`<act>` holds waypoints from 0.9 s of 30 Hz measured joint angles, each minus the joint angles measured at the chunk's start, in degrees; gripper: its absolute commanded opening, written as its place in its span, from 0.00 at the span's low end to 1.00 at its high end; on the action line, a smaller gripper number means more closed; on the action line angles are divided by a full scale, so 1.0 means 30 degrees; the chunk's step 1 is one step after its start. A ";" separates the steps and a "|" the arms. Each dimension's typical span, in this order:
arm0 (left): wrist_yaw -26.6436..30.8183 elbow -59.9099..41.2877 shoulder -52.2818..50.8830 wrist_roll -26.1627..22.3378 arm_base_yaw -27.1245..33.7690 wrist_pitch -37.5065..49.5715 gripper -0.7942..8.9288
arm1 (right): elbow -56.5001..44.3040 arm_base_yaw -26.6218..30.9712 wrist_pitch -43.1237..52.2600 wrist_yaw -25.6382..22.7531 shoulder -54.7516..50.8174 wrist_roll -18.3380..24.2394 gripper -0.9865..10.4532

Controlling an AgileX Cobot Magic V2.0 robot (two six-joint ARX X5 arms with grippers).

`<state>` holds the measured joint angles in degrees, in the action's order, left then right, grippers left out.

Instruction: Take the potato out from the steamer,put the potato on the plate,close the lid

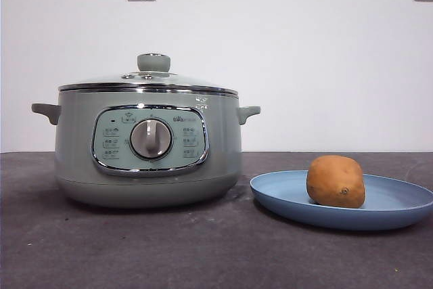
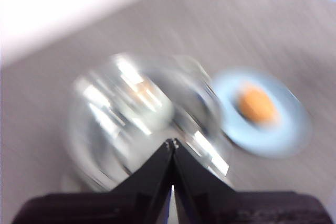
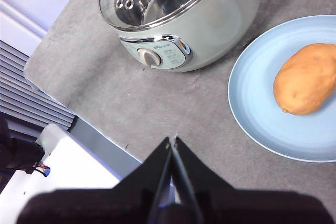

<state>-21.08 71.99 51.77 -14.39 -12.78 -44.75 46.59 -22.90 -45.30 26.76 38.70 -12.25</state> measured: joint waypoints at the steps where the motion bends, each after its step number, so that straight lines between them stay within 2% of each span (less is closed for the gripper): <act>1: -0.0029 -0.0335 -0.0437 -0.0066 0.0408 0.0954 0.08 | 0.0000 0.0000 -0.0007 0.0000 0.0000 0.0000 0.09; 5: -0.0007 -0.3687 -0.3009 0.0117 0.2463 0.6630 0.08 | 0.0000 0.0000 -0.0015 -0.0007 0.0000 0.0000 0.09; 9: 0.0233 -0.8626 -0.5982 0.0583 0.4058 1.2393 0.08 | 0.0000 0.0000 -0.0015 -0.0007 0.0000 0.0000 0.09; 12: 0.1005 -1.1672 -0.7825 0.0692 0.4524 1.4498 0.08 | 0.0000 0.0000 -0.0015 -0.0051 0.0000 0.0000 0.09; 18: 0.2863 -1.6699 -1.0958 0.1355 0.4816 1.5183 0.08 | 0.0000 0.0000 -0.0015 -0.0051 0.0000 0.0000 0.09; 27: 0.5224 -2.1063 -1.4112 0.2543 0.4845 1.5402 0.08 | 0.0000 0.0000 -0.0015 -0.0051 0.0000 0.0000 0.09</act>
<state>-5.41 8.80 9.43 -6.76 1.76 1.45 46.59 -22.90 -45.34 26.61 38.70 -12.25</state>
